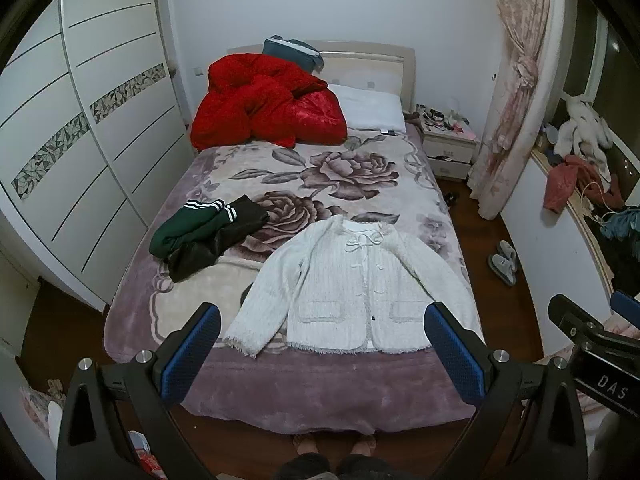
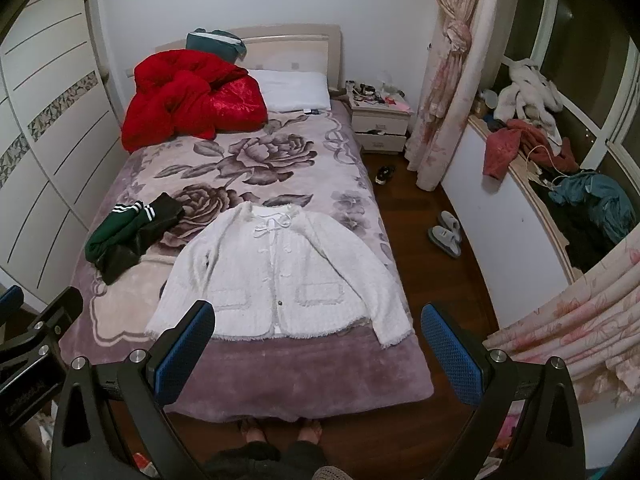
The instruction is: Fold large clothes
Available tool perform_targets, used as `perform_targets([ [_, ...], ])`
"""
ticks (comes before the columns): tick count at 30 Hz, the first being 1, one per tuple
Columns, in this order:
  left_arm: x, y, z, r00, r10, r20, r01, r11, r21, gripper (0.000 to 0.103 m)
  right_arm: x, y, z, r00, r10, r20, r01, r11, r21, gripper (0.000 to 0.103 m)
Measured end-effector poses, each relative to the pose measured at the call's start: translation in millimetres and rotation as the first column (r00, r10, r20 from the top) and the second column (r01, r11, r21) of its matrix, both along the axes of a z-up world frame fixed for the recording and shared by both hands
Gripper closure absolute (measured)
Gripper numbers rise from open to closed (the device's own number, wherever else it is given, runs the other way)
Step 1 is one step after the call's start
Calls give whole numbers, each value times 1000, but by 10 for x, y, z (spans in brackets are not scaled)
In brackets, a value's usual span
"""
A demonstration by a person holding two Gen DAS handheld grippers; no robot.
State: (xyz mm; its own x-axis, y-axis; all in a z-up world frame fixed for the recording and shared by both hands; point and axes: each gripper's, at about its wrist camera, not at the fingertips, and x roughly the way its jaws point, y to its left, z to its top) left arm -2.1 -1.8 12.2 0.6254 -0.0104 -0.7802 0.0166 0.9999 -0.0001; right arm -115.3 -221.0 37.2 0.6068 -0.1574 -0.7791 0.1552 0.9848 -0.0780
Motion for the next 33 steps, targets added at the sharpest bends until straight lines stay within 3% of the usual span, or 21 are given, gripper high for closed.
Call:
perform_targets([
  [3, -13, 26, 8, 1000, 0, 3, 0, 1000, 0, 0, -50, -17, 100, 1000, 3, 5, -3, 1000, -1, 0],
  [33, -141, 49, 108, 1000, 3, 26, -3, 1000, -10, 0, -57, 119, 92, 999, 31, 19, -31, 1000, 1, 0],
])
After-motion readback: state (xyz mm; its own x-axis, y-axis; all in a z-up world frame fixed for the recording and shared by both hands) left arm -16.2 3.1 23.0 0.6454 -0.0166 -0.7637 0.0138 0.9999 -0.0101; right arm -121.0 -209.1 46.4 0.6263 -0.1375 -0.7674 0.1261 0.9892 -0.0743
